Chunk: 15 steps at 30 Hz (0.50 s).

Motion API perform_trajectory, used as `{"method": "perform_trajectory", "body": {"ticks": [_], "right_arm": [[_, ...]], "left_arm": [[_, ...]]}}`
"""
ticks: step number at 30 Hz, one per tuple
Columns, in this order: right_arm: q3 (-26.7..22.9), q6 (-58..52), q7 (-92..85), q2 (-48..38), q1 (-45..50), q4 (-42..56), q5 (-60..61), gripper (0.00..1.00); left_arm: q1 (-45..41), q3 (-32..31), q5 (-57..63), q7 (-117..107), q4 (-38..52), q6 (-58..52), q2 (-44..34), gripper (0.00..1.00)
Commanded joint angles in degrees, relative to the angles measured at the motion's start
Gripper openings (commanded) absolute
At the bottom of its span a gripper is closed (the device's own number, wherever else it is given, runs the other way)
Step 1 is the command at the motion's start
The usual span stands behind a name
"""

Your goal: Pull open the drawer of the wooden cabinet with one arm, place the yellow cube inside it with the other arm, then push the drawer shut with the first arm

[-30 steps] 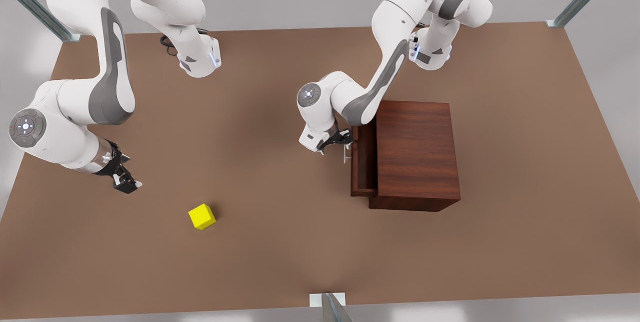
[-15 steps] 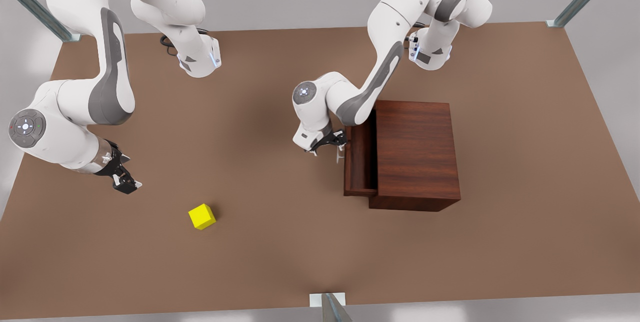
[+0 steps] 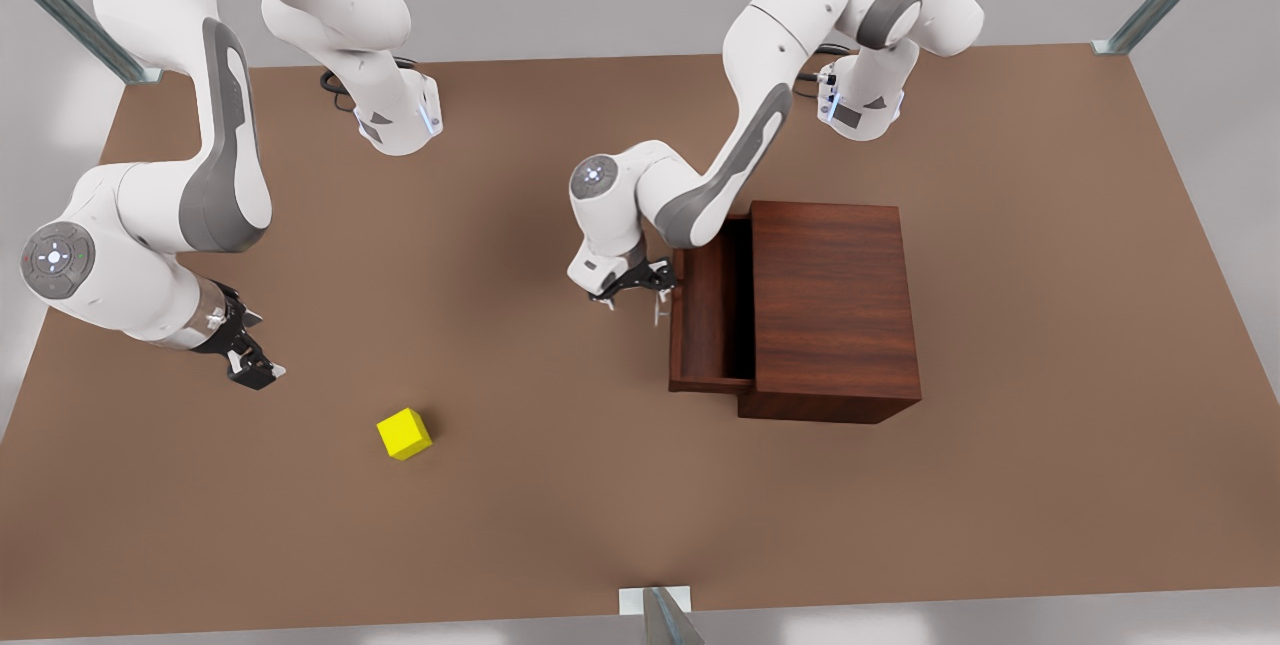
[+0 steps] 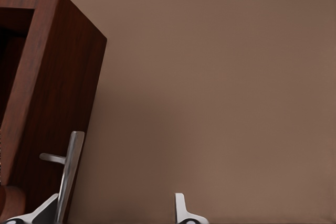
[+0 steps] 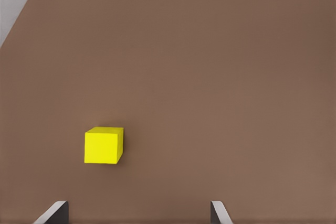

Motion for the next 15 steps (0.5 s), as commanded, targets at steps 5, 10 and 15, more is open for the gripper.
{"method": "perform_trajectory", "body": {"ticks": [5, 10, 15], "right_arm": [[0.0, 0.0, 1.0, 0.3, 0.0, 0.6, -0.7, 1.00], [0.0, -0.1, 1.1, 0.4, 0.1, 0.8, -0.7, 1.00], [-0.1, 0.2, 1.3, 12.8, 5.2, 13.3, -5.3, 1.00]], "left_arm": [[-0.5, 0.0, 0.1, 0.1, 0.2, 1.3, 0.3, 1.00], [-0.6, 0.3, -2.8, 18.1, 11.8, -29.6, -9.6, 1.00], [41.0, 1.1, -17.8, 65.6, -10.2, -21.6, -30.3, 1.00]]}}
